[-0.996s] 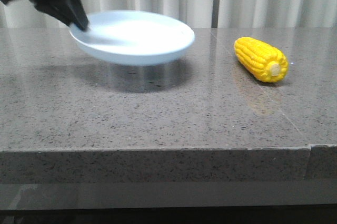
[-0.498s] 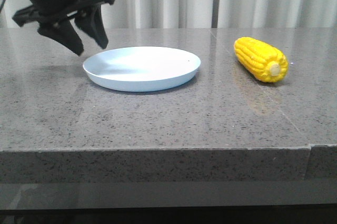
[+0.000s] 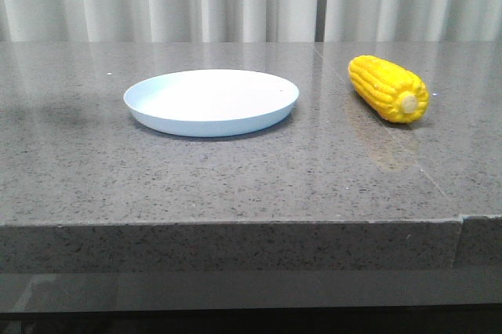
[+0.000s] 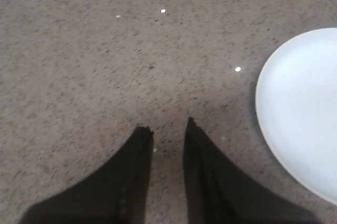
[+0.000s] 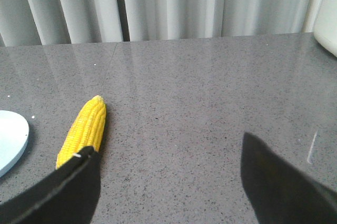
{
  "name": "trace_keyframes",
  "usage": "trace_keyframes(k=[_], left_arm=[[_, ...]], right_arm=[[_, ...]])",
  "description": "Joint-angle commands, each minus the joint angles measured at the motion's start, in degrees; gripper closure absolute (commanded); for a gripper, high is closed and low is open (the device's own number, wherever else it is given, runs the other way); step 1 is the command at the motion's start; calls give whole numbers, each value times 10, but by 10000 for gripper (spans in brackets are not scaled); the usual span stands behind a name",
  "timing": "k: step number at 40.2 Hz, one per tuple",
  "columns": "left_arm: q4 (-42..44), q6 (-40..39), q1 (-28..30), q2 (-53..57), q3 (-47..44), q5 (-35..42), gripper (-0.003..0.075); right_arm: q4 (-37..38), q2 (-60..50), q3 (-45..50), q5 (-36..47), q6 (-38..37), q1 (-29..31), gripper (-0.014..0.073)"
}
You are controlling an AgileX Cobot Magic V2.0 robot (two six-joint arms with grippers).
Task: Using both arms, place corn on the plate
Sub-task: 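Lift the left gripper away from the plate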
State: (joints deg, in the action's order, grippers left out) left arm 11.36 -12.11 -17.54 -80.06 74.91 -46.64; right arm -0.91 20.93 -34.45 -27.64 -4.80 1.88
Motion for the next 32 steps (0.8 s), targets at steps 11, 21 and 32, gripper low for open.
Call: trace_keyframes(k=[11,21,32], left_arm=[[-3,-22,-3,255,-207,154,740],[-3,-22,-3,457,-363,260,741],[10,-18,-3,662,-463,261,741]], right_arm=[[-3,8,-20,45,5,3,15],[-3,8,-20,45,5,3,15],[-3,8,-20,46,5,3,15]])
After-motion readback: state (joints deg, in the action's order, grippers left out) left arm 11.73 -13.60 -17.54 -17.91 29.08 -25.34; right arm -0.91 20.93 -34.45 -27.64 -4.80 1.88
